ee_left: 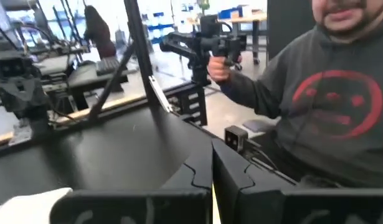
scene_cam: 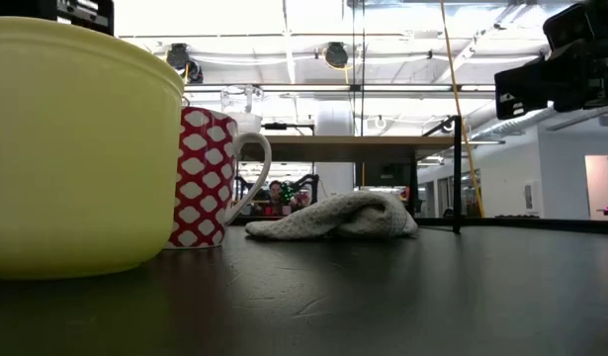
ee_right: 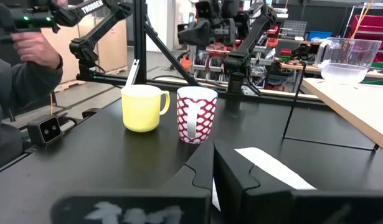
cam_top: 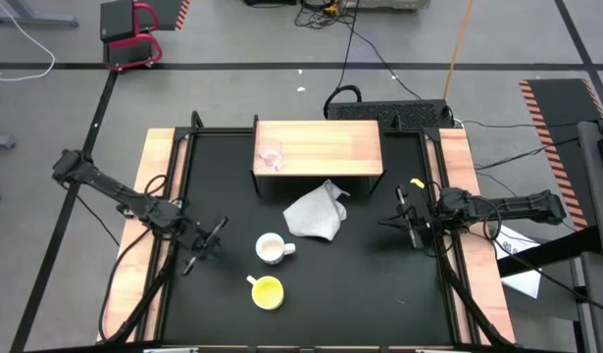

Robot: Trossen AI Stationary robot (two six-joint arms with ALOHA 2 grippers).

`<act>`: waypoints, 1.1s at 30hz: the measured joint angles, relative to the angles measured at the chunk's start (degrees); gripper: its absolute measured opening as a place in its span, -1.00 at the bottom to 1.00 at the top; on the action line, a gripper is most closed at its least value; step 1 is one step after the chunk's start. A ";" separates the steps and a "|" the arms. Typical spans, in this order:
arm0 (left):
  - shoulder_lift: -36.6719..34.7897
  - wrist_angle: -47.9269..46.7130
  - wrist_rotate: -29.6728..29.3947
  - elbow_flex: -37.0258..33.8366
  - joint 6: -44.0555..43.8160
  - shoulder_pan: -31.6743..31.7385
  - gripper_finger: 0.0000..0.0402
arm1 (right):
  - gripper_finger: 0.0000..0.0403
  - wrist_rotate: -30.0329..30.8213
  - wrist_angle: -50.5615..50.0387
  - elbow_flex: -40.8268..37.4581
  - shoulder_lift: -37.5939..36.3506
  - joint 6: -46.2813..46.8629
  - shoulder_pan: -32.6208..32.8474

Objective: Stack small to large cups/mugs on shelf
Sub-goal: Put the yellow mug on the shelf

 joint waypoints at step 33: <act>24.08 -14.18 -13.79 20.41 -6.04 -10.16 -1.00 | -1.00 -0.02 -1.75 0.00 0.00 2.60 0.00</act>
